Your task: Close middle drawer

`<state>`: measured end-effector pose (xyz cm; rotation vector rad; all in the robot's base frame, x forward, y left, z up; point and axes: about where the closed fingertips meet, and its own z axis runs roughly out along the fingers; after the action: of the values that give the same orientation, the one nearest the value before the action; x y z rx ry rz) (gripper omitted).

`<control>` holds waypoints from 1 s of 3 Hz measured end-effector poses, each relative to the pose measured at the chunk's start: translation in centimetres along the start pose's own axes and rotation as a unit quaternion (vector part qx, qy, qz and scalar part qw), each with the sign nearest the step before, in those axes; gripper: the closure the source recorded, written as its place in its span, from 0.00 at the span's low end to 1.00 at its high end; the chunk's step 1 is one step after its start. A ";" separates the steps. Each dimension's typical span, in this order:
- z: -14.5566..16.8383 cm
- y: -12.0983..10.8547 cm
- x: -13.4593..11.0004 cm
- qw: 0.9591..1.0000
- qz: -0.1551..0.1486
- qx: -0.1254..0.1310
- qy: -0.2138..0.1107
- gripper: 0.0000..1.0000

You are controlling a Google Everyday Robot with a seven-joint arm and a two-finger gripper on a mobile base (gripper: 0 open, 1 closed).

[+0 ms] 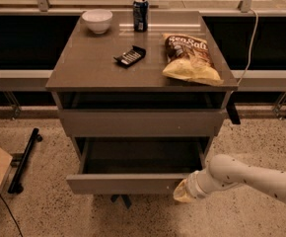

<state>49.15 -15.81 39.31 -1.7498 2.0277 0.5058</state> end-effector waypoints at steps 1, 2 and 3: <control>0.0 -0.2 0.0 1.000 0.000 0.002 -0.001 1.00; -0.6 -3.2 -0.3 1.000 0.003 0.023 -0.010 1.00; -1.1 -5.1 -0.6 0.999 0.005 0.037 -0.018 1.00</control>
Offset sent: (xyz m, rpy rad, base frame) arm 0.0725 -0.0147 0.0179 0.0313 -0.0918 -0.0721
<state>54.22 -16.62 40.53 -1.6766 2.0051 0.4552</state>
